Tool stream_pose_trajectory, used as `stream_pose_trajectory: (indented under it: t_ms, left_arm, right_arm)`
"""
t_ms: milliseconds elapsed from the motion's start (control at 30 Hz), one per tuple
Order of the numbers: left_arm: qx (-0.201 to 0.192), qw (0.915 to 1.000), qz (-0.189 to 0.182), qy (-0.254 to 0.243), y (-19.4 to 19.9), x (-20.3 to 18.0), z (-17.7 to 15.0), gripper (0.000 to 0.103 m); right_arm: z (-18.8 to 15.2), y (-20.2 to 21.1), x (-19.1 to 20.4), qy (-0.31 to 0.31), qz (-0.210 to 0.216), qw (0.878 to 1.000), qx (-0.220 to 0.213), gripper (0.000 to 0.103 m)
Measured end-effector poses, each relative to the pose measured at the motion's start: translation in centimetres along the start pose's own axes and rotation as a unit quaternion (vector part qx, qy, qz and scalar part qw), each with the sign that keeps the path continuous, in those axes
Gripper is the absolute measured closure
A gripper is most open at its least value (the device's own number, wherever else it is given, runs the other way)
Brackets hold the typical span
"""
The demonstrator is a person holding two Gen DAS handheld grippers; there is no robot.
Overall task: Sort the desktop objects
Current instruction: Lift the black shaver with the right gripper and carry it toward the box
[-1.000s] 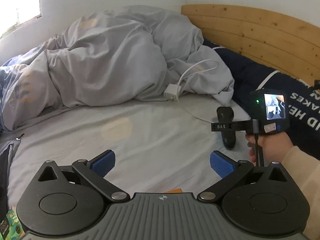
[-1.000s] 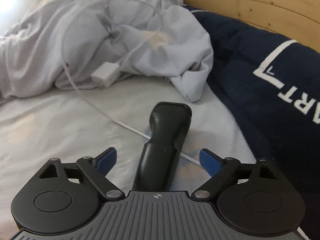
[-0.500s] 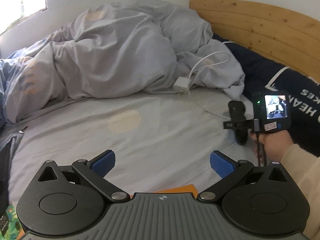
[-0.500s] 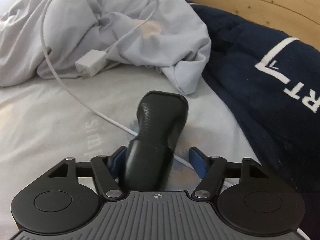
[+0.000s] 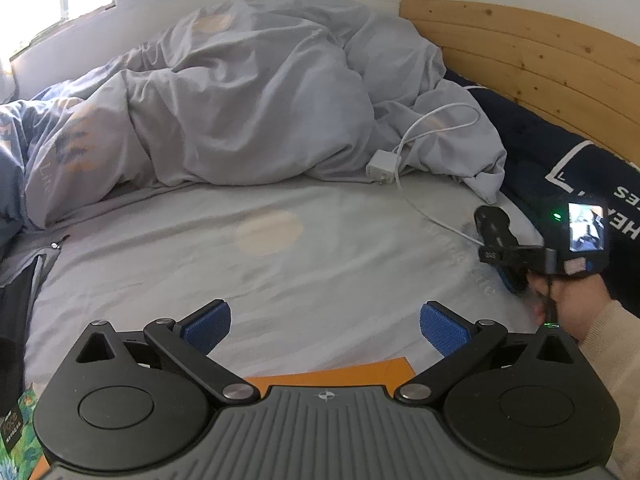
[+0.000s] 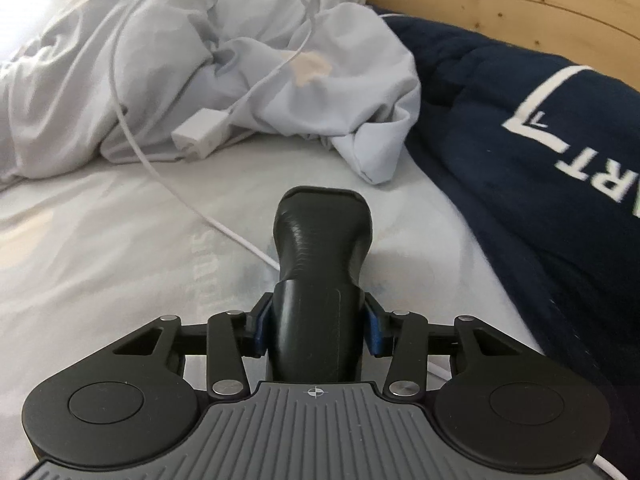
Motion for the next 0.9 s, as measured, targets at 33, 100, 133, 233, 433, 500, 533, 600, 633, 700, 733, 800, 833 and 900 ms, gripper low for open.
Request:
stream_pose_trajectory:
  t_ms: [33, 100, 133, 233, 433, 500, 533, 600, 633, 700, 733, 800, 833, 900]
  left_arm:
    - [-0.001, 1.0, 0.001, 0.002, 0.3, 0.1, 0.0, 0.0]
    - [-0.004, 1.0, 0.003, 0.004, 0.9, 0.3, 0.1, 0.0]
    - [-0.006, 1.0, 0.004, 0.004, 1.2, 0.4, 0.2, 0.0]
    - [-0.013, 0.9999, 0.005, 0.009, 2.4, 0.7, 0.4, 0.0]
    - [-0.019, 0.9995, 0.005, 0.025, 4.9, 1.3, 0.4, 0.0]
    - [-0.023, 0.9993, 0.007, 0.028, 5.9, 1.5, 0.4, 0.0]
    - [-0.025, 0.9992, 0.008, 0.029, 6.5, 1.6, 0.4, 0.0]
    - [-0.028, 0.999, 0.008, 0.034, 7.6, 1.8, 0.3, 0.0]
    - [-0.029, 0.9989, 0.008, 0.037, 8.1, 1.9, 0.2, 0.0]
    - [-0.031, 0.9986, 0.008, 0.042, 9.3, 2.1, 0.0, 0.0]
    - [-0.031, 0.9985, 0.008, 0.044, 9.9, 2.2, -0.1, 0.0]
    - [-0.032, 0.9983, 0.01, 0.047, 11.0, 2.3, -0.4, 0.0]
    - [-0.032, 0.9982, 0.01, 0.05, 11.6, 2.4, -0.5, 0.0]
    - [-0.036, 0.9978, 0.01, 0.054, 13.0, 2.7, -0.6, 0.0]
  right_arm:
    - [-0.2, 0.6, -0.2, -0.001, 0.003, 1.0, 0.0, 0.055]
    - [-0.6, 1.8, -0.5, -0.002, 0.01, 1.0, 0.0, 0.055]
    - [-0.8, 2.4, -0.7, -0.002, 0.014, 1.0, 0.0, 0.055]
    - [-1.3, 4.1, -1.3, -0.004, 0.024, 1.0, 0.001, 0.055]
    - [-2.8, 7.9, -1.3, -0.004, 0.047, 0.999, -0.001, 0.055]
    - [-2.9, 10.0, -1.2, -0.006, 0.059, 0.998, -0.007, 0.055]
    - [-3.0, 11.0, -1.1, -0.006, 0.066, 0.998, -0.011, 0.055]
    - [-3.1, 13.2, -0.9, -0.006, 0.078, 0.997, -0.018, 0.056]
    - [-3.1, 14.4, -0.7, -0.004, 0.084, 0.996, -0.021, 0.056]
    - [-3.1, 16.7, -0.3, 0.0, 0.095, 0.995, -0.027, 0.056]
    - [-3.0, 17.8, -0.1, 0.003, 0.101, 0.994, -0.03, 0.056]
    - [-3.1, 20.2, 0.4, 0.007, 0.112, 0.993, -0.036, 0.056]
    - [-3.1, 21.4, 0.6, 0.01, 0.119, 0.992, -0.04, 0.056]
    - [-3.2, 23.8, 1.2, 0.016, 0.132, 0.99, -0.047, 0.056]
Point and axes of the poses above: each gripper's, at about its wrist camera, not at the fingertips, and y roughly against the way its jaws point, x to its left, z to its top, the point moved 5 cm from there along -y, roughly the way its jaws point, and after that the axes turned 3 degrees about -z, right-handed, at the moved point
